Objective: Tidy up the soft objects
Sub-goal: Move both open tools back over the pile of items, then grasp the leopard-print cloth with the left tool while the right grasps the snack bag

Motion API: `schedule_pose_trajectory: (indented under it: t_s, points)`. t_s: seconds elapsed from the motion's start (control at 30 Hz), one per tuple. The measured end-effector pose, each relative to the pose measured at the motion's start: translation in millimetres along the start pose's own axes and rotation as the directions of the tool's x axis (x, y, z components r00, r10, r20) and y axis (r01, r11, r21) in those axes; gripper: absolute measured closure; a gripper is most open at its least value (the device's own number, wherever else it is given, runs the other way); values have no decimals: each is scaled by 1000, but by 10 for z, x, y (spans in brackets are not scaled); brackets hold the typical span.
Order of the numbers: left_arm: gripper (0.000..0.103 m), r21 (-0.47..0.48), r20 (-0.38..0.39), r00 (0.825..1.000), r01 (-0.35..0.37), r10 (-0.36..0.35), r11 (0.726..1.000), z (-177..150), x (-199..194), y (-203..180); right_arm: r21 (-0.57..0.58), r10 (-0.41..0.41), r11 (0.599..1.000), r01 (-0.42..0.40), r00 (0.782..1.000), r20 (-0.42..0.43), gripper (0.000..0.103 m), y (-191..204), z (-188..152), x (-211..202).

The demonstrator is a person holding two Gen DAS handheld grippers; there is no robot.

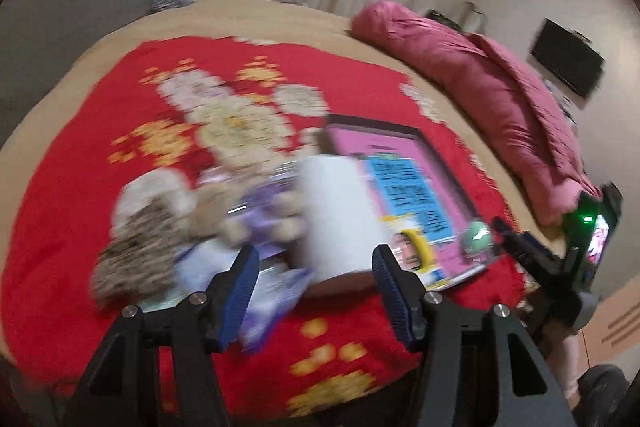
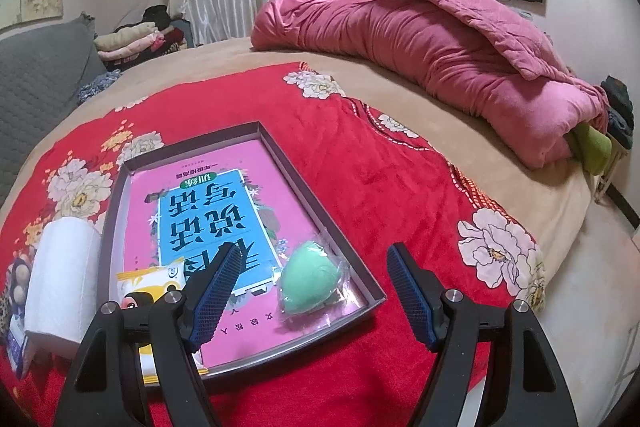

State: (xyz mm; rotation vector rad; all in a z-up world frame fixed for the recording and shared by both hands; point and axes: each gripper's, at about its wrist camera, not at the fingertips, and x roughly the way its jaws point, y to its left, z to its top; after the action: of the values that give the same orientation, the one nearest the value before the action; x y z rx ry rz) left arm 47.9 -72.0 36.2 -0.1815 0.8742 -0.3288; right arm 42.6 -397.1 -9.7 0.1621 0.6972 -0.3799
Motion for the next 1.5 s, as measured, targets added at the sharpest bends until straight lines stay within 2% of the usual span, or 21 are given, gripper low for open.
schedule_pose_trajectory:
  t_s: [0.13, 0.23, 0.3, 0.53, 0.7, 0.97, 1.07, 1.2, 1.5]
  points:
    - [44, -68, 0, 998, -64, 64, 996, -145, -198, 438, -11, 22, 1000, -22, 1000, 21, 26, 88, 8, -104]
    - [44, -126, 6, 992, -125, 127, 984, -205, -301, 763, -37, 99, 994, -98, 995, 21, 26, 309, -8, -247]
    - [44, -164, 11, 988, -150, 154, 975, -227, -351, 935, -61, 187, 980, -187, 982, 4, 26, 533, -53, -356]
    - [44, -226, 20, 981, -185, 195, 956, -256, -444, 1296, -233, 407, 881, -412, 911, -69, 26, 1418, -316, -770]
    - [44, -260, 10, 983, -174, 182, 950, -283, -440, 1399, -285, 500, 810, -512, 858, -119, 26, 1776, -480, -956]
    - [44, -287, 8, 982, -177, 187, 942, -308, -467, 1533, -283, 589, 729, -623, 782, -202, 26, 2120, -626, -1177]
    - [44, -290, 4, 983, -176, 185, 941, -308, -455, 1576, -265, 600, 712, -651, 759, -252, 26, 2216, -714, -1127]
    - [44, -293, -3, 983, -175, 182, 940, -317, -429, 1612, -233, 570, 727, -646, 757, -319, 26, 2284, -808, -933]
    - [44, -307, -42, 989, -145, 139, 941, -375, -233, 1669, -154, 546, 759, -633, 748, -378, 26, 2281, -867, -568]
